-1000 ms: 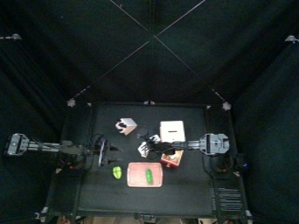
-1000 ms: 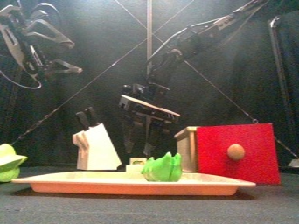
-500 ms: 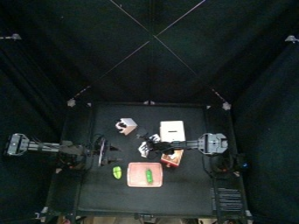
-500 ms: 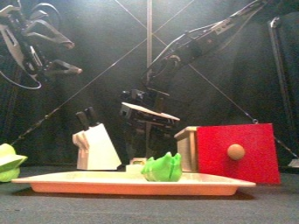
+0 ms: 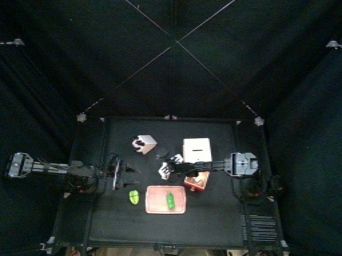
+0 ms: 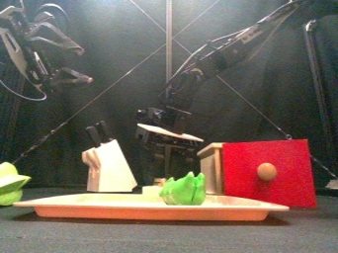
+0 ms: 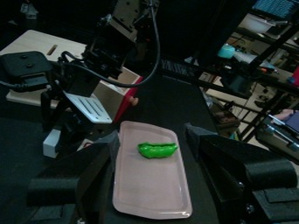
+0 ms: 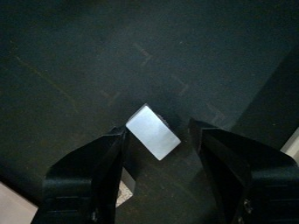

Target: Grab sushi piece from table

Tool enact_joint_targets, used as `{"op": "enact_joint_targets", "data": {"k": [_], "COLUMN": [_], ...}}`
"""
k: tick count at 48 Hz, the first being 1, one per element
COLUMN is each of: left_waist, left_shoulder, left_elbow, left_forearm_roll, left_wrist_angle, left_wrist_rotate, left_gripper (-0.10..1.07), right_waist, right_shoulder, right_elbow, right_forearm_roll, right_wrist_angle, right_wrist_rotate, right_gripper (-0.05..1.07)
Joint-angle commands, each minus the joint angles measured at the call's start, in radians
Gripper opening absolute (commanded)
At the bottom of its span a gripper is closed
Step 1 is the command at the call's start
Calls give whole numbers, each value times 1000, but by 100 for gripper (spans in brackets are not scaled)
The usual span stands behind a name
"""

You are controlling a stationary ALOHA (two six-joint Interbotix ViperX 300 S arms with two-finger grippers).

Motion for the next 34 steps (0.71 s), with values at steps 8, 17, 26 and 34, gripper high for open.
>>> {"op": "enact_joint_targets", "data": {"k": [8, 17, 26, 34], "left_waist": [3, 3, 3, 3], "left_shoulder": [3, 3, 3, 3], "left_elbow": [-12, -12, -12, -12], "left_forearm_roll": [-2, 0, 0, -2], "left_wrist_angle": [-5, -5, -5, -5], "left_wrist_rotate": [3, 3, 3, 3], "left_gripper": [94, 94, 94, 94], "right_waist": [-6, -5, -2, 5], "right_shoulder": [-23, -23, -32, -63], "right_elbow": [-18, -18, -34, -69], "right_forearm_roll": [-2, 0, 17, 14], "right_wrist_angle": [0, 3, 29, 60], "right_wrist_rotate": [0, 0, 0, -2], "right_gripper": [86, 74, 63, 62]}}
